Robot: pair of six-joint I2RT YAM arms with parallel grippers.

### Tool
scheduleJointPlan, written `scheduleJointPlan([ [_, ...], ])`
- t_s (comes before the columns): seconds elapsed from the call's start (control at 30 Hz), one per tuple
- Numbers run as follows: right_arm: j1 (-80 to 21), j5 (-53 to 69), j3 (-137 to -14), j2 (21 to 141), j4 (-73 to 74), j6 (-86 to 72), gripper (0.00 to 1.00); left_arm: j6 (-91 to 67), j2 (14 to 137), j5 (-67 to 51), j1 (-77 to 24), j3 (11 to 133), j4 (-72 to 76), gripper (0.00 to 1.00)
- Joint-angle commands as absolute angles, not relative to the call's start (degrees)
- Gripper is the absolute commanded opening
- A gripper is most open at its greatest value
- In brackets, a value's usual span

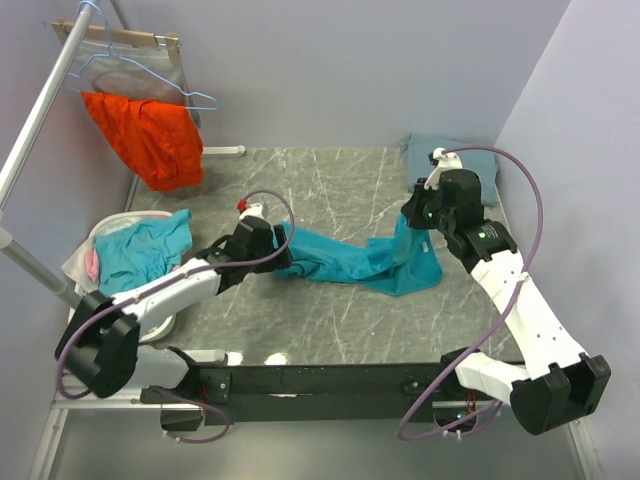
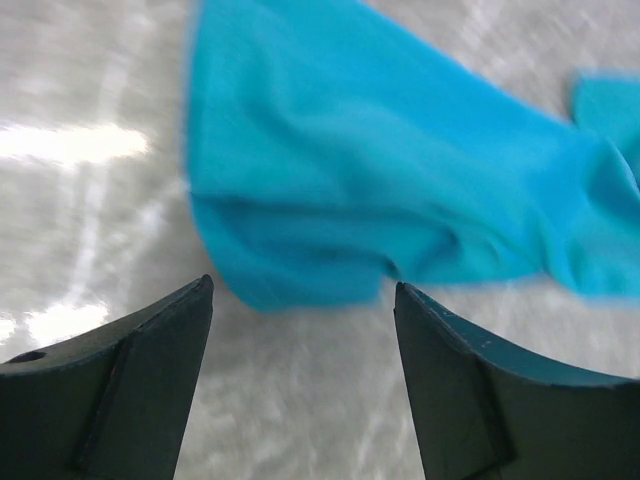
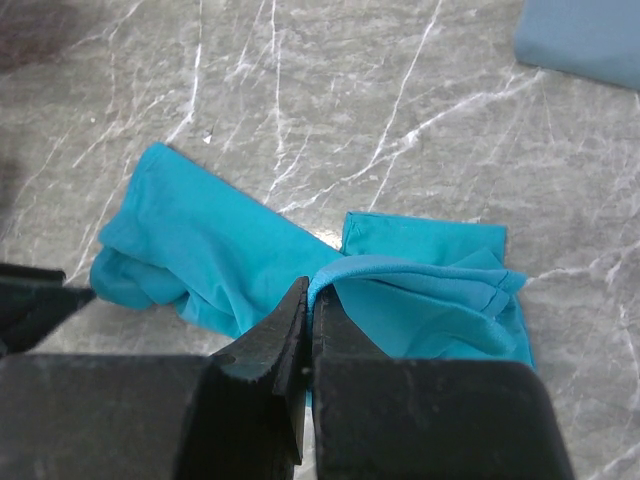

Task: Fold and stack the t-shirts
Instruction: Flatten out the tshirt

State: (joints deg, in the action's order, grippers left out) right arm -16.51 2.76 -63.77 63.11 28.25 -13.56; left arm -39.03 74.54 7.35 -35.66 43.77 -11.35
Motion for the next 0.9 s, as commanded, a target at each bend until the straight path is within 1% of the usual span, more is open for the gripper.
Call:
scheduleJointPlan([
  [0.0, -16.7, 3.69, -66.71, 64.33, 25.23, -12.57, 0.0, -41.05, 79.62, 15.65, -33.4, 48.51, -8.01, 0.79],
  [0.27, -16.7, 3.43, -66.62, 65.3, 25.22, -12.13, 0.0, -39.12, 89.2, 13.98, -31.03, 53.44, -6.68, 0.77],
  [0.3, -16.7, 3.08, -66.71, 65.3, 25.4, -12.04, 0.0, -39.02, 89.82, 13.45, -30.94, 53.7, -6.59, 0.75],
  [0.47, -16.61, 2.55, -66.62, 65.74, 25.31, -11.78, 0.0, -39.55, 91.93, 12.92, -30.76, 53.61, -7.03, 0.7],
  [0.57, -16.61, 2.55, -66.62, 66.0, 25.22, -11.87, 0.0, -39.99, 92.46, 12.48, -30.59, 52.65, -6.33, 0.65],
  [0.67, -16.61, 2.55, -66.62, 65.92, 25.14, -11.87, 0.0, -40.08, 91.85, 12.04, -30.67, 51.24, -4.58, 0.5],
  [0.7, -16.61, 2.55, -66.45, 65.92, 25.22, -11.95, 0.0, -40.08, 91.67, 12.04, -30.67, 51.07, -4.48, 0.35],
  [0.73, -16.52, 2.46, -66.45, 65.74, 25.14, -11.95, 0.0, -39.9, 91.67, 12.04, -30.59, 51.24, -4.48, 0.27],
  [0.77, -16.61, 2.46, -66.36, 65.66, 25.22, -12.04, 0.0, -39.12, 91.58, 11.43, -30.59, 51.24, -4.22, 0.21],
  [0.8, -16.44, 2.37, -66.27, 65.57, 25.22, -12.04, 0.0, -38.85, 91.67, 10.99, -30.5, 51.5, -4.22, 0.12],
  [0.87, -16.52, 2.37, -66.01, 65.39, 25.31, -12.13, 0.0, -38.24, 91.84, 10.11, -30.41, 52.2, -4.39, 0.05],
])
